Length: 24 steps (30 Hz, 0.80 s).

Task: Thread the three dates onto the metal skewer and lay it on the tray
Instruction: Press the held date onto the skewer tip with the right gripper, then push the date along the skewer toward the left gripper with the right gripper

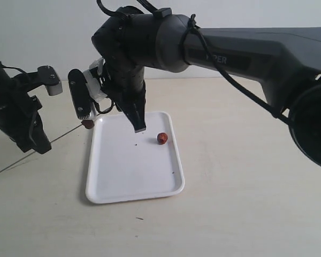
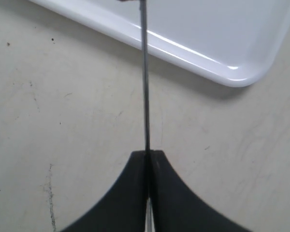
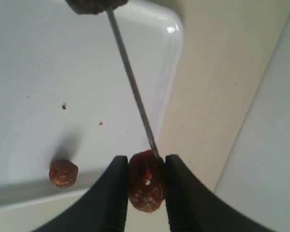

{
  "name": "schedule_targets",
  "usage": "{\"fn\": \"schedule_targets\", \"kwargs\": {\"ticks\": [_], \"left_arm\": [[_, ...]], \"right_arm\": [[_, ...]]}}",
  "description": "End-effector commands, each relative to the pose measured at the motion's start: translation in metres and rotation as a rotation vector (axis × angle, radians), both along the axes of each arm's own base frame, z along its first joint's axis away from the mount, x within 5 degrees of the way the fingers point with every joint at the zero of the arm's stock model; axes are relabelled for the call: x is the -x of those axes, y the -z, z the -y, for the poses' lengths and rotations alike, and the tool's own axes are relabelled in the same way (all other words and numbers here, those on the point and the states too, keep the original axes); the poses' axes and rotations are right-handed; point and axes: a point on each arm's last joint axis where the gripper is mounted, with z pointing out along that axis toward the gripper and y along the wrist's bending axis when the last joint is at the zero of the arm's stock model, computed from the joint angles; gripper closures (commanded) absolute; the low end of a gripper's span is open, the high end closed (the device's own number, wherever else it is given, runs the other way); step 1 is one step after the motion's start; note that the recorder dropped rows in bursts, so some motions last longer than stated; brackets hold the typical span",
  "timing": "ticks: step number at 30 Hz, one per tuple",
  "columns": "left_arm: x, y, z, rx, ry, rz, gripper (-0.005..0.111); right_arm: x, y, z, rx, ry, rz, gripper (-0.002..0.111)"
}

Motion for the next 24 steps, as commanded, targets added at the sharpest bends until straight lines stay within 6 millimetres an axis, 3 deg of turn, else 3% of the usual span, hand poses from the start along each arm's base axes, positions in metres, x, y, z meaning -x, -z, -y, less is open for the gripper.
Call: {"fn": "schedule_targets", "kwargs": {"ticks": [1, 24], "left_arm": [[0.0008, -0.001, -0.0002, 0.011, -0.012, -0.003, 0.107], [0.0008, -0.0012, 0.0002, 0.016, -0.019, -0.005, 0.107]], "right_arm": [[-0.0025, -0.0065, 0.0026, 0.0, 0.012, 0.038, 0.083], [0.0017, -0.0042, -0.0002, -0.035, 0.028, -0.01, 0.083]]}}
